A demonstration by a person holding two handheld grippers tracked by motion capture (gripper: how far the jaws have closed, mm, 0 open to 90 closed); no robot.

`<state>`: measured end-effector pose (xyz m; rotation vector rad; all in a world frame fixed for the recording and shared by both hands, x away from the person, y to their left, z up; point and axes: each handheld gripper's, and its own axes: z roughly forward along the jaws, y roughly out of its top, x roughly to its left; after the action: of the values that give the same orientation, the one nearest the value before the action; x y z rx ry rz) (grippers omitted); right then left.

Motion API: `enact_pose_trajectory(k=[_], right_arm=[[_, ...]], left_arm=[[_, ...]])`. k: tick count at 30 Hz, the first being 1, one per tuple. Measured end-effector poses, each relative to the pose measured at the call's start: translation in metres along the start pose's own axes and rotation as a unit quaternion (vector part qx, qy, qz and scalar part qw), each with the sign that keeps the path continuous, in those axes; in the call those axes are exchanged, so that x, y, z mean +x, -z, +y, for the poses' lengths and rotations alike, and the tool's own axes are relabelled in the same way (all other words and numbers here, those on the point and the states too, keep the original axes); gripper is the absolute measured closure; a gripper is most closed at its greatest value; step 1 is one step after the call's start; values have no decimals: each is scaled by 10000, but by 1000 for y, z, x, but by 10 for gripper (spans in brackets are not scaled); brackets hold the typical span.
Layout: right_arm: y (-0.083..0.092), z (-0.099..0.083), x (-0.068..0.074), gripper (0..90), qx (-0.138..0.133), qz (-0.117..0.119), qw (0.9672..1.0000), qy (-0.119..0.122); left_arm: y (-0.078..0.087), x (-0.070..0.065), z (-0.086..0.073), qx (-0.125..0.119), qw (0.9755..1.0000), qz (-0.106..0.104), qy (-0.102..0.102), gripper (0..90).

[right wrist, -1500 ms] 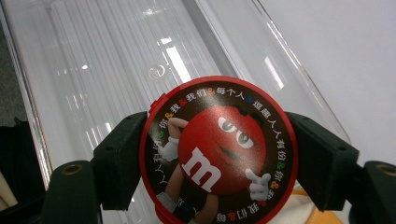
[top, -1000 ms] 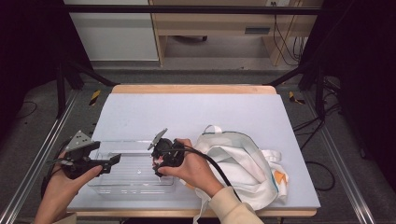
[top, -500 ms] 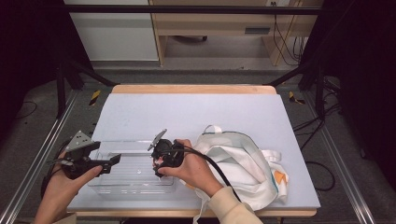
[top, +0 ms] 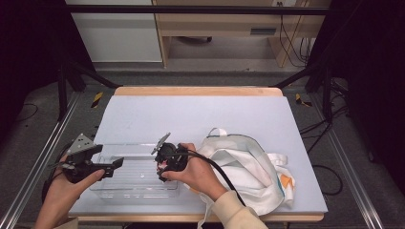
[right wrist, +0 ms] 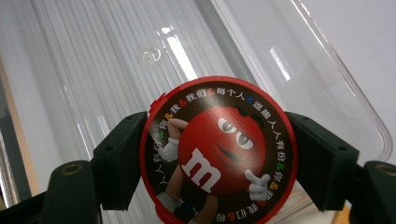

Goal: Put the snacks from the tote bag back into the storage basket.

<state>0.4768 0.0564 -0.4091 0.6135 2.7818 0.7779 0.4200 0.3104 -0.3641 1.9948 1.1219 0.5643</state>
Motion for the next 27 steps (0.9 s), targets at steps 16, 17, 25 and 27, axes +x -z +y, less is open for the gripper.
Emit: enact_pose_trajectory(k=[16,17,25,27], right_arm=[[-1,0,-1,254,1,34,10000,-23],[-1,0,-1,254,4,36,10000,-30],[2,-2,-1,185,37,10,10000,24],[7,-2,-2,159,-38,-9,10000,24]], left_arm=[[1,0,0,1,10000,-11,-1,99],[2,0,0,-1,10000,-10,0,99],[0,0,0,12,10000,-16,-15,99],[0,-1,0,20,10000,-11,-28,99]])
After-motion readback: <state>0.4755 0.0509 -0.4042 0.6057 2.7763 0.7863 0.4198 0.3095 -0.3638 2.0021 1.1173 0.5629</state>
